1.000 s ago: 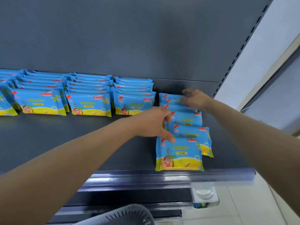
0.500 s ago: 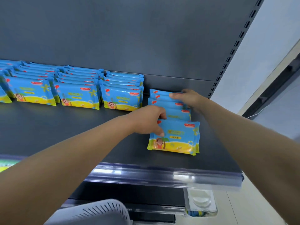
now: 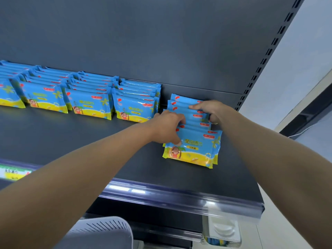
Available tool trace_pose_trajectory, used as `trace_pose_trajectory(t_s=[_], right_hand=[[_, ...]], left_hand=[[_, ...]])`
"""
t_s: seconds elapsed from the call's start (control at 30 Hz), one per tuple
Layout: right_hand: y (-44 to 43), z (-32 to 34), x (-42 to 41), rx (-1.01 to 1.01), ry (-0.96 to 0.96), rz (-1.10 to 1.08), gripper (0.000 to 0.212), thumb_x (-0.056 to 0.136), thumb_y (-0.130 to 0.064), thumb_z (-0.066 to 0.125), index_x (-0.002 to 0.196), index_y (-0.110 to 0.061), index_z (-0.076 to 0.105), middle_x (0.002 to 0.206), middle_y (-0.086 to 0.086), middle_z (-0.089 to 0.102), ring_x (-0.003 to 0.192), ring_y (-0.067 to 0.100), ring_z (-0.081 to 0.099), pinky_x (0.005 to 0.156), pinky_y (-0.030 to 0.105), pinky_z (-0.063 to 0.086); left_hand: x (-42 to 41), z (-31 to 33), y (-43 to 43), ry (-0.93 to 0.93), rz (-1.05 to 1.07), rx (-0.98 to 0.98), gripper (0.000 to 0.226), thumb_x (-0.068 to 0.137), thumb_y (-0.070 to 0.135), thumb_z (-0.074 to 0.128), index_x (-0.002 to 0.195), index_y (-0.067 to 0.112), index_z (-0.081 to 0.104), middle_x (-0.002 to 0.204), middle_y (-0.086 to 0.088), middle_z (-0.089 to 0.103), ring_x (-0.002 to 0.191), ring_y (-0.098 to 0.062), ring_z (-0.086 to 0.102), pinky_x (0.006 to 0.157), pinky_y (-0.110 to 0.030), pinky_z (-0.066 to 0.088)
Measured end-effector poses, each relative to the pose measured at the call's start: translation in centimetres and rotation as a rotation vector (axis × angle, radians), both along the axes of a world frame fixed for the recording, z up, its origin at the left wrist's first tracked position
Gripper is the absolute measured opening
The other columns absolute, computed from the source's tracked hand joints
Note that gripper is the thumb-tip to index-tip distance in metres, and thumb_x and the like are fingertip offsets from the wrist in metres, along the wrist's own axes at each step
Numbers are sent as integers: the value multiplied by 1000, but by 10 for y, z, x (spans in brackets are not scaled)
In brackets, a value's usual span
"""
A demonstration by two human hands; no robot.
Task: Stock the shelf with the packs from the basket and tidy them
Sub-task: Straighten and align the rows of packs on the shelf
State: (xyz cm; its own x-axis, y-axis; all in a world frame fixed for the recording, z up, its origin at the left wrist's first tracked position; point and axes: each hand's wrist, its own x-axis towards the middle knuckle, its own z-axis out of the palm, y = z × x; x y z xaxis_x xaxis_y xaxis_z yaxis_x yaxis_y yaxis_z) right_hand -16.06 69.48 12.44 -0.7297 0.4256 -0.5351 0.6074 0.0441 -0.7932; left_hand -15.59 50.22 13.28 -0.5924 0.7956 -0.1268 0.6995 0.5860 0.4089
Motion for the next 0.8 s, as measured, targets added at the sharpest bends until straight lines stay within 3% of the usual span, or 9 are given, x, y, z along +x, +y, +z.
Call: trace_pose_trajectory(t_s=[0.13, 0.23, 0.37, 0.5, 0.57, 0.67, 0.73, 0.8], right_hand=[[7, 1, 6, -93, 120, 8, 29, 83, -11, 69, 110, -4, 64, 91, 9, 73, 68, 22, 72, 54, 33, 58], [9, 3, 10, -134, 235, 19, 21, 87, -7, 63, 108, -5, 63, 81, 7, 75, 66, 20, 73, 56, 33, 59], [14, 8, 13, -217, 326, -14, 31, 90, -26, 58, 115, -7, 62, 101, 12, 71, 77, 24, 71, 68, 35, 58], [10, 13, 8, -236, 382, -58, 31, 92, -39, 53, 98, -12, 65, 86, 6, 74, 70, 20, 71, 65, 31, 57], [7, 12, 8, -213, 397, -116, 31, 92, -43, 53, 98, -15, 64, 83, 3, 73, 68, 18, 71, 63, 30, 57], [5, 4, 9, -104, 398, -153, 34, 88, -45, 58, 100, -15, 65, 90, 4, 74, 81, 21, 71, 80, 40, 58], [4, -3, 9, -11, 398, -154, 49, 80, -53, 62, 113, -16, 61, 104, 4, 72, 92, 23, 71, 89, 46, 55], [1, -5, 7, 34, 384, -165, 60, 75, -60, 63, 116, -16, 59, 106, 4, 71, 92, 22, 71, 88, 46, 55]], left_hand=[[-6, 1, -1, 48, 39, 44, 56, 70, 26, 79, 117, 17, 51, 101, 4, 51, 103, -16, 41, 93, -35, 39], [-14, 0, -2, 149, 61, 88, 52, 70, 22, 77, 116, 16, 51, 108, 0, 54, 106, -19, 41, 93, -35, 38], [-23, -2, 3, 327, 81, 83, 46, 74, 20, 68, 117, 16, 50, 112, -3, 52, 109, -22, 41, 91, -35, 32], [-32, -6, 11, 455, 120, 60, 43, 77, 21, 62, 117, 14, 48, 114, -5, 50, 109, -24, 41, 92, -36, 32], [-34, -7, 15, 519, 141, 22, 43, 78, 23, 59, 118, 12, 47, 115, -7, 49, 109, -26, 41, 93, -37, 32], [-36, -8, 20, 600, 140, -11, 47, 77, 25, 59, 119, 9, 44, 122, -10, 41, 113, -29, 38, 102, -40, 28], [-39, -9, 21, 563, 109, -27, 54, 77, 28, 61, 122, 8, 40, 128, -10, 36, 121, -28, 37, 114, -44, 16], [-43, -10, 22, 498, 76, -48, 63, 76, 33, 64, 126, 9, 34, 135, -9, 35, 129, -26, 35, 118, -47, 6]])
